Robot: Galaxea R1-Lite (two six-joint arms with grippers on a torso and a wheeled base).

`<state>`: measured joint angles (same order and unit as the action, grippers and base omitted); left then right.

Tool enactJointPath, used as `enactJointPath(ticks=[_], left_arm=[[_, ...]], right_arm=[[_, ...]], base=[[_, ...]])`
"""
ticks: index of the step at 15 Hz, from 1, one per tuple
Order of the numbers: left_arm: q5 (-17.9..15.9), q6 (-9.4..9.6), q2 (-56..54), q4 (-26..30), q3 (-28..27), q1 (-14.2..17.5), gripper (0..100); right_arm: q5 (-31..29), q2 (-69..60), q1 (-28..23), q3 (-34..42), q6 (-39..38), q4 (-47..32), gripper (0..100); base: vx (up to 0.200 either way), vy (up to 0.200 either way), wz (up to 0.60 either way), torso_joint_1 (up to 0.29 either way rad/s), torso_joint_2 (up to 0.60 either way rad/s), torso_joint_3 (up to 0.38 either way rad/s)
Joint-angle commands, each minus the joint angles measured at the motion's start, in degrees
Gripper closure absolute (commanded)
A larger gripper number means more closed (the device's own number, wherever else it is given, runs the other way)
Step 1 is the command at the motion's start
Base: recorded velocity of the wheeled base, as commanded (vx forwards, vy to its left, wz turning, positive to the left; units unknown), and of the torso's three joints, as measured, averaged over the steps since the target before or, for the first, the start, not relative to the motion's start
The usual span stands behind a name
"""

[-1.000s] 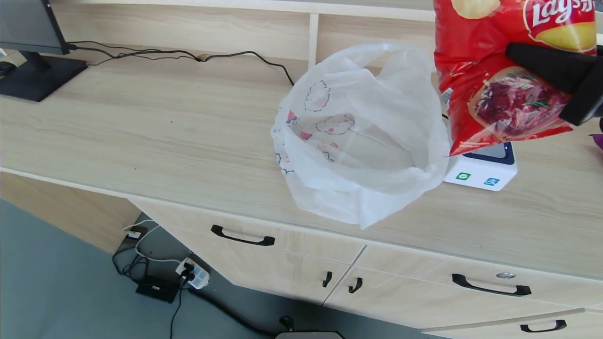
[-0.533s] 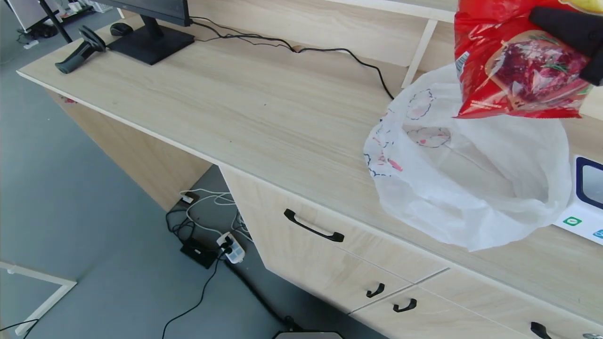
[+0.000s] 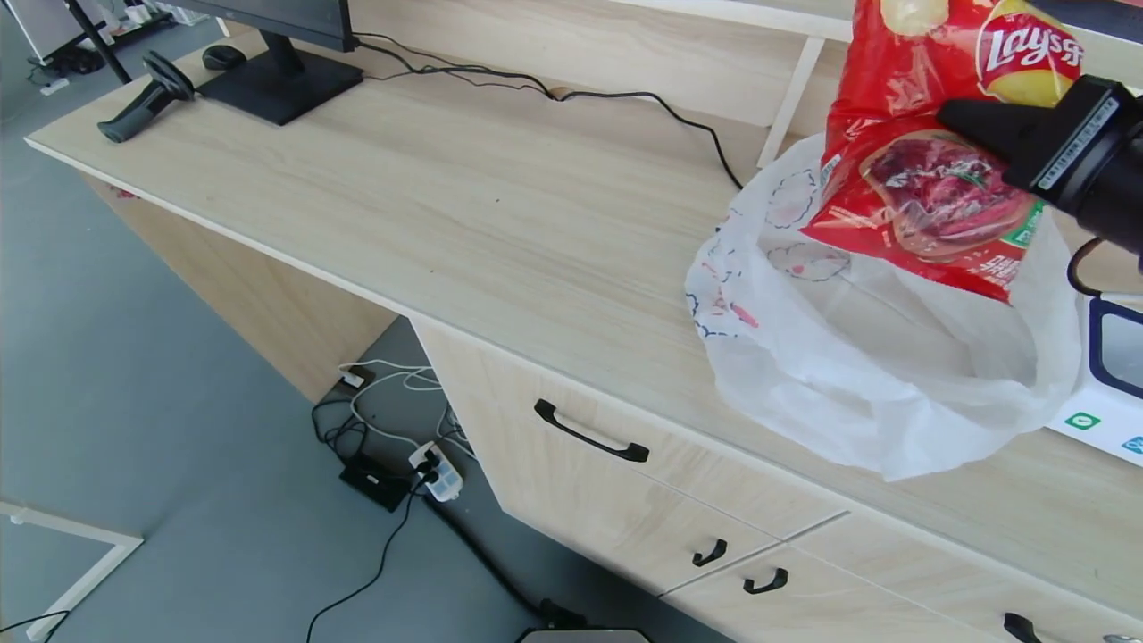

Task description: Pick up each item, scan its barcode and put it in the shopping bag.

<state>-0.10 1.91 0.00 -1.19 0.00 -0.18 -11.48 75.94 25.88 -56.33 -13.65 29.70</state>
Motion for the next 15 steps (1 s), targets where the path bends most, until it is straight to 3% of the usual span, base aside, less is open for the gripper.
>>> enactJointPath(ticks=[1, 10, 15], left_arm=[[0.01, 0.02, 0.09, -0.04, 0.00, 0.09, 0], [0.01, -0.07, 0.00, -0.04, 0.00, 0.01, 0], [0.01, -0.07, 0.00, -0.04, 0.00, 0.01, 0]], right_arm=[[-0.12, 1.41, 0.57, 3.42, -0.76, 0.10, 100], [-4.42, 1.67, -2.94, 7.03, -0.32, 0.10, 100], [-5.48, 7.12, -3.29, -2.03, -0.15, 0.36, 100]], base=[[0.000, 0.000, 0.00, 0.000, 0.00, 0.000], [0.000, 0.000, 0.00, 0.000, 0.00, 0.000], [0.000, 0.000, 0.00, 0.000, 0.00, 0.000]])
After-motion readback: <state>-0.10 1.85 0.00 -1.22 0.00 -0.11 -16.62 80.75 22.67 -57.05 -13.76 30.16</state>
